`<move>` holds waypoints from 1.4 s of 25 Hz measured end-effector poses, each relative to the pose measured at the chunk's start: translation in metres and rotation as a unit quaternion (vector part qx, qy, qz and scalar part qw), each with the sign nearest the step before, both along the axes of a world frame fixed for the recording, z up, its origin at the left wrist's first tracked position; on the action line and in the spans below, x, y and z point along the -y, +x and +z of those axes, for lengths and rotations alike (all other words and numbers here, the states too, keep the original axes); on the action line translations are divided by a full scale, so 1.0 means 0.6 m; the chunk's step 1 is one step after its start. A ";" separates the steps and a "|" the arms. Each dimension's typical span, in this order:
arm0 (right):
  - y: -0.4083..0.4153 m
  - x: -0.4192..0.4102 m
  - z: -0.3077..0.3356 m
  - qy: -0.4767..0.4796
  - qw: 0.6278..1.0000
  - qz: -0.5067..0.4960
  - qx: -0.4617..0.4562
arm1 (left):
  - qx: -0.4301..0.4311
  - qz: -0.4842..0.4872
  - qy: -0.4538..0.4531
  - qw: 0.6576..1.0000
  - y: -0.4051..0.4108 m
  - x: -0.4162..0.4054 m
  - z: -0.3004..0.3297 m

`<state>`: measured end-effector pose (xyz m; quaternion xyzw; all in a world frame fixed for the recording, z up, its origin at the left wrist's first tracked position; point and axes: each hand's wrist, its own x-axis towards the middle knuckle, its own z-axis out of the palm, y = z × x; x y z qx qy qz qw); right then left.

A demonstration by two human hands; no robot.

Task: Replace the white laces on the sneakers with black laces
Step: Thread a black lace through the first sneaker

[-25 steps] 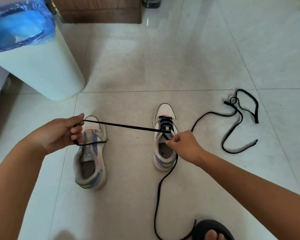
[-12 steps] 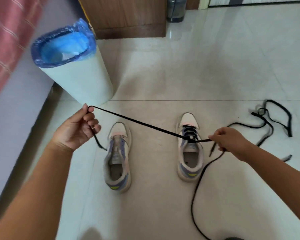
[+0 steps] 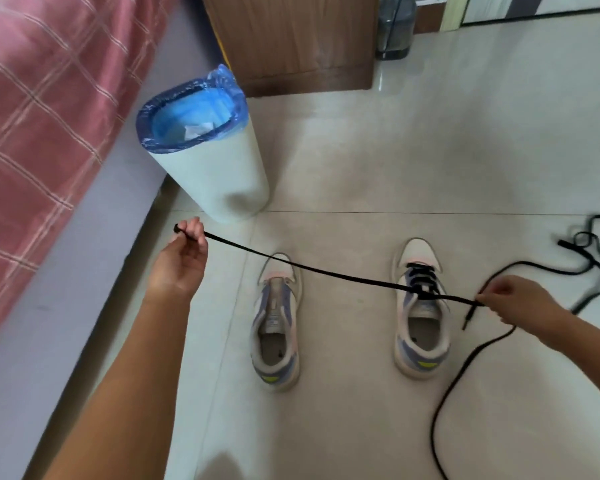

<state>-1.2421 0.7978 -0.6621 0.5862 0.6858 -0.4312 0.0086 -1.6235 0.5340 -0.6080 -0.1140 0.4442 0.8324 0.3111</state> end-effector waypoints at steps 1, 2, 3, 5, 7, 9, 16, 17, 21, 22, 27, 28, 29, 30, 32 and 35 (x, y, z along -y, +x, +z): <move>-0.003 0.007 0.002 0.056 0.997 0.052 0.032 | -0.002 -0.029 -0.027 0.999 0.018 -0.019 -0.002; -0.008 0.014 0.004 0.118 0.987 0.098 0.044 | -0.007 -0.071 -0.060 0.996 0.045 -0.042 -0.008; -0.013 0.023 0.004 0.167 0.976 0.133 0.030 | -0.013 -0.120 -0.096 0.988 0.080 -0.067 -0.018; -0.024 0.046 -0.001 0.222 0.956 0.189 -0.011 | -0.021 -0.202 -0.176 0.963 0.164 -0.120 -0.047; -0.043 0.071 -0.011 0.224 0.946 0.235 -0.009 | -0.036 -0.259 -0.233 0.937 0.250 -0.161 -0.072; -0.060 0.084 -0.025 0.219 0.940 0.260 0.041 | -0.082 -0.295 -0.263 0.915 0.318 -0.187 -0.094; -0.074 0.085 -0.042 0.217 0.940 0.251 0.074 | -0.175 -0.292 -0.324 0.883 0.373 -0.217 -0.129; -0.075 0.088 -0.041 0.213 0.943 0.247 0.072 | -0.182 -0.295 -0.328 0.879 0.371 -0.218 -0.131; -0.080 0.091 -0.038 0.186 0.957 0.217 0.048 | -0.229 -0.297 -0.341 0.862 0.366 -0.217 -0.137; -0.081 0.091 -0.037 0.181 0.959 0.213 0.043 | -0.243 -0.298 -0.341 0.858 0.366 -0.217 -0.139; -0.082 0.092 -0.035 0.165 0.964 0.204 0.040 | -0.252 -0.329 -0.325 0.850 0.366 -0.215 -0.138; -0.082 0.092 -0.035 0.164 0.964 0.204 0.040 | -0.259 -0.341 -0.324 0.844 0.366 -0.214 -0.138; -0.083 0.093 -0.035 0.162 0.965 0.203 0.038 | -0.270 -0.356 -0.326 0.833 0.366 -0.212 -0.139; -0.083 0.093 -0.035 0.160 0.966 0.201 0.035 | -0.281 -0.374 -0.325 0.822 0.366 -0.209 -0.139; -0.085 0.094 -0.036 0.152 0.968 0.199 0.030 | -0.290 -0.398 -0.314 0.812 0.366 -0.203 -0.139; -0.086 0.097 -0.040 0.143 0.970 0.197 0.024 | -0.340 -0.405 -0.315 0.788 0.373 -0.186 -0.140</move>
